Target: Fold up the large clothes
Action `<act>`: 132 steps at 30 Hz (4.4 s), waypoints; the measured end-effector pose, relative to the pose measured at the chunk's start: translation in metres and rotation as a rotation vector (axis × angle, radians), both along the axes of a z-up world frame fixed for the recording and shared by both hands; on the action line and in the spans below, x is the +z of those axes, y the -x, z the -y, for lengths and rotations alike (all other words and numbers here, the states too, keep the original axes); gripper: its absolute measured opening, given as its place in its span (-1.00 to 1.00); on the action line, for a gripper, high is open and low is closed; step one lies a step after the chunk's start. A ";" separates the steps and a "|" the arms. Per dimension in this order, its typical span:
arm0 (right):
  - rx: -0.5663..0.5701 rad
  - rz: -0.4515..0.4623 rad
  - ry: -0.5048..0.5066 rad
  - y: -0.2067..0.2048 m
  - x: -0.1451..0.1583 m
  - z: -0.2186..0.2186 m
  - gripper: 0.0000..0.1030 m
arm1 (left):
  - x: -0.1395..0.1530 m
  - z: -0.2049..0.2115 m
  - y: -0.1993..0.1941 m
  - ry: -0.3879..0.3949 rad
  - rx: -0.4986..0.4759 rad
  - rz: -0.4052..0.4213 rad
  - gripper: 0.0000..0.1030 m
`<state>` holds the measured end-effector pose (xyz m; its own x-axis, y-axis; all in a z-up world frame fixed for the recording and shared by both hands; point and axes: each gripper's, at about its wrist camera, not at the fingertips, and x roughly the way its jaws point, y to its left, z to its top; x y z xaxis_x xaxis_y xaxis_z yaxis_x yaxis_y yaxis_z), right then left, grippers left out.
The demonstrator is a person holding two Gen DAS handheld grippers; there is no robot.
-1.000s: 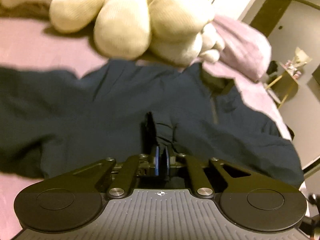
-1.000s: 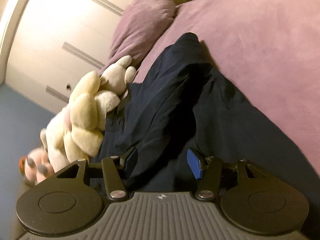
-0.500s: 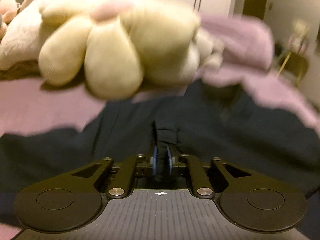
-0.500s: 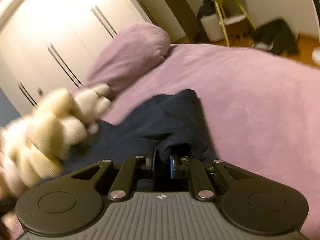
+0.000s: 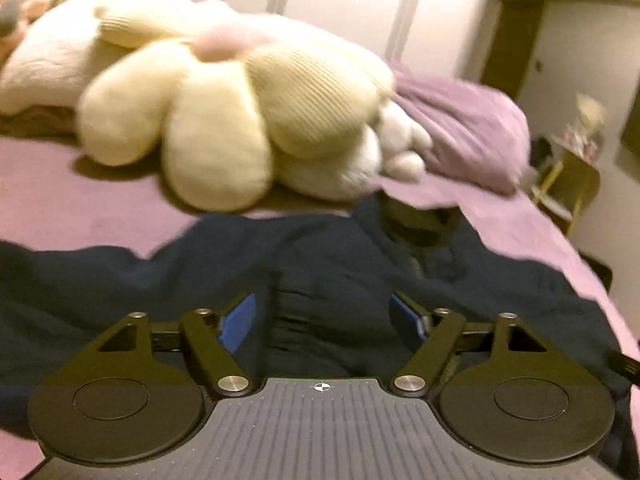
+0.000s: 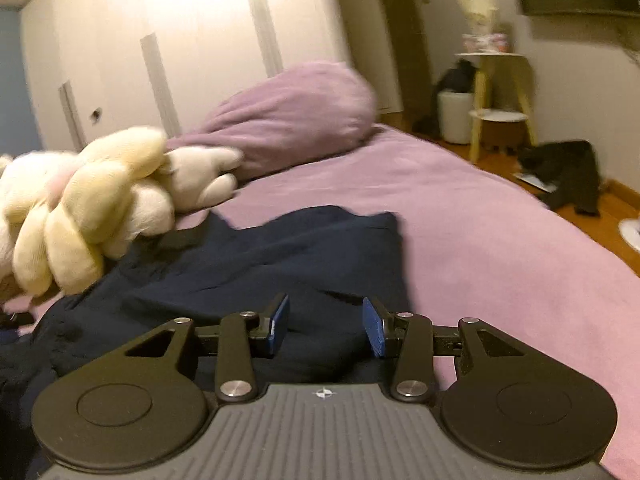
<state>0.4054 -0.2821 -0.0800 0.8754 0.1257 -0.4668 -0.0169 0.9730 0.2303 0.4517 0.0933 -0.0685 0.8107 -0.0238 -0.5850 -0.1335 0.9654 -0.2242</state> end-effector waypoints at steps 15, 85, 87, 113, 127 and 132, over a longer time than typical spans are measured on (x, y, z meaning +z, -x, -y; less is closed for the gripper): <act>0.033 -0.069 0.370 -0.115 -0.061 -0.063 -0.64 | -0.068 0.018 -0.039 -0.199 -0.016 -0.054 0.96; 0.470 -0.128 0.079 0.008 -0.027 -0.252 -0.66 | -0.055 -0.356 0.243 0.505 0.771 -0.011 0.83; 0.478 -0.131 0.067 -0.001 -0.026 -0.284 -0.66 | -0.060 -0.368 0.243 0.537 0.813 -0.002 0.53; 0.568 -0.179 0.196 -0.004 -0.068 -0.388 -0.65 | 0.043 -0.323 0.211 0.381 0.430 0.213 -0.81; 0.229 -0.191 -0.199 0.051 -0.031 -0.146 -0.56 | 0.035 0.016 0.047 0.155 -0.196 0.061 0.45; 0.158 -0.270 -0.224 0.056 -0.054 -0.078 -0.56 | 0.001 0.028 0.053 0.154 -0.159 -0.037 0.66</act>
<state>0.3491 -0.2039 -0.1339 0.6865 0.3748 -0.6231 -0.0728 0.8881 0.4539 0.3984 0.0649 -0.0680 0.7678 -0.2408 -0.5936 0.0068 0.9297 -0.3683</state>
